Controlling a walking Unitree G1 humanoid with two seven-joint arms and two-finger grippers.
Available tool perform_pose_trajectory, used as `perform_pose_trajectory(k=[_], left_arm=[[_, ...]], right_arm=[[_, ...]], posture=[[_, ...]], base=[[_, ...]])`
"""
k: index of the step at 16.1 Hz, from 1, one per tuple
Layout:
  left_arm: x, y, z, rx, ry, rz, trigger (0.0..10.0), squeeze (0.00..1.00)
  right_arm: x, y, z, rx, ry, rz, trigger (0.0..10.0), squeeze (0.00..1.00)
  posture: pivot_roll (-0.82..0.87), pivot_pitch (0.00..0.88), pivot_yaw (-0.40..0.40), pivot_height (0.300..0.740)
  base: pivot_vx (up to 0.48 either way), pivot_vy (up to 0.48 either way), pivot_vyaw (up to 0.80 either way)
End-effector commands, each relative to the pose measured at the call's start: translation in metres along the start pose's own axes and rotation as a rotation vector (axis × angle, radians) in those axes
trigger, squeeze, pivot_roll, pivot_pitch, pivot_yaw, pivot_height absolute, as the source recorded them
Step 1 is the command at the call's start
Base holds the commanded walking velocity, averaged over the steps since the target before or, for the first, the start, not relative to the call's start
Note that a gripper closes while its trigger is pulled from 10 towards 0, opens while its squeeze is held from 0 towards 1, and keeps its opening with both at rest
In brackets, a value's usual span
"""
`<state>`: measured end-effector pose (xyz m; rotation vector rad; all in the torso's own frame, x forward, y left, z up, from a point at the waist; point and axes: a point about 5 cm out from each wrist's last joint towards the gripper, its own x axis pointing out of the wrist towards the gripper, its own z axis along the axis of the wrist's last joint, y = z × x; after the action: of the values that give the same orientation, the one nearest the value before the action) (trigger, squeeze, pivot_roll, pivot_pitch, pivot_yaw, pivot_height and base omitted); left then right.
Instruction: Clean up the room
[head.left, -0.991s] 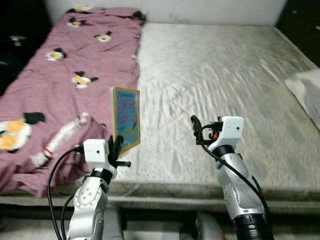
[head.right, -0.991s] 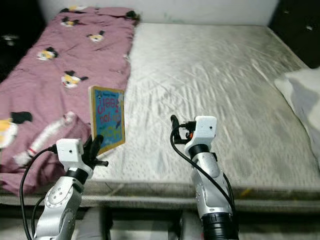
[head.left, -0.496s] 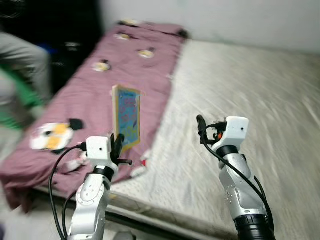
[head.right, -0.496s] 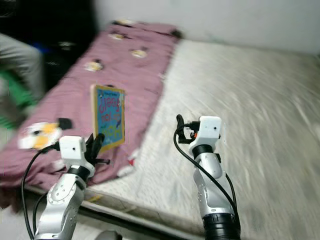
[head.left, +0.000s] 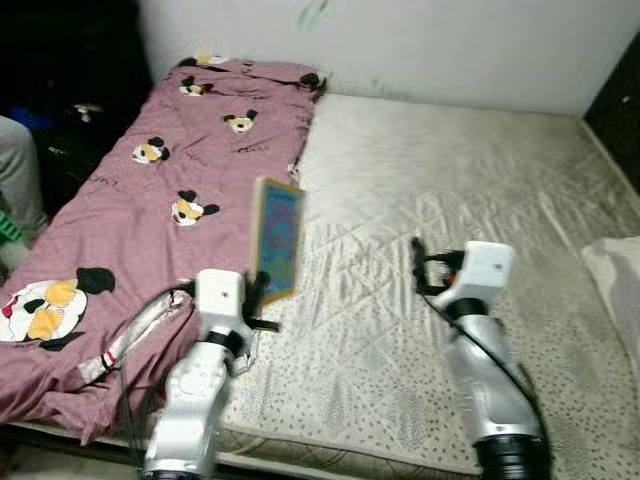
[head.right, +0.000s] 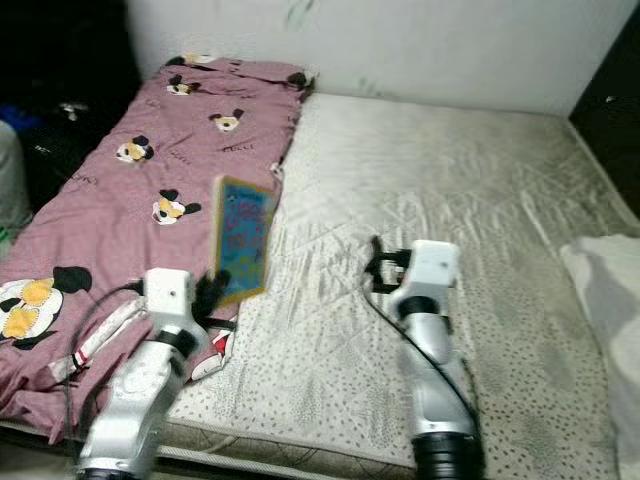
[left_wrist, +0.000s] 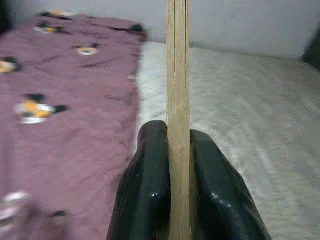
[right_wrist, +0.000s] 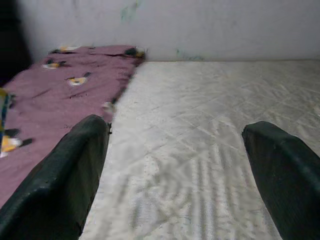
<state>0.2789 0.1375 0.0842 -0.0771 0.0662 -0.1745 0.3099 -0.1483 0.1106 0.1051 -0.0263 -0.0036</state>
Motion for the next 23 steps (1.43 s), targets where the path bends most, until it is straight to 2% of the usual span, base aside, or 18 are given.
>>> perform_pose_trajectory(k=[1,2,5,9,12,19,23], left_arm=[[-0.001,0.004,0.005,0.006,-0.030,0.022,10.0,0.00],[-0.001,0.004,0.006,0.029,-0.034,0.020,10.0,0.00],[0.000,0.002,0.004,-0.014,-0.025,0.012,10.0,0.00],[0.000,-0.004,0.004,-0.023,-0.023,-0.009,10.0,0.00],[0.000,-0.007,0.004,-0.031,-0.023,-0.020,10.0,0.00],[0.001,-0.009,0.004,-0.035,-0.017,-0.026,10.0,0.00],[0.002,-0.011,0.004,-0.035,-0.017,-0.035,10.0,0.00]], right_arm=[[0.002,0.001,0.002,-0.012,-0.007,-0.004,10.0,0.00],[0.003,0.002,0.002,-0.008,-0.008,-0.003,10.0,0.00],[0.003,0.001,0.001,0.007,0.006,-0.009,10.0,0.00],[0.002,0.002,0.000,-0.002,0.004,-0.004,10.0,0.00],[0.003,0.004,0.000,-0.002,0.002,0.003,10.0,0.00],[0.003,0.006,0.000,-0.004,0.002,0.010,10.0,0.00],[0.004,0.006,0.000,-0.006,-0.002,0.011,10.0,0.00]], posture=[[0.01,0.000,-0.005,0.740],[0.01,0.000,-0.006,0.740],[0.01,0.000,-0.006,0.740],[0.00,0.000,-0.011,0.740],[0.00,0.000,-0.012,0.740],[0.01,0.000,-0.013,0.740],[0.01,0.000,-0.009,0.740]], base=[[0.000,0.000,0.00],[0.000,0.000,0.00],[0.000,0.000,-0.27],[0.000,0.000,-0.70],[0.000,0.000,0.00],[0.000,-0.281,0.00],[0.000,-0.333,-0.70]])
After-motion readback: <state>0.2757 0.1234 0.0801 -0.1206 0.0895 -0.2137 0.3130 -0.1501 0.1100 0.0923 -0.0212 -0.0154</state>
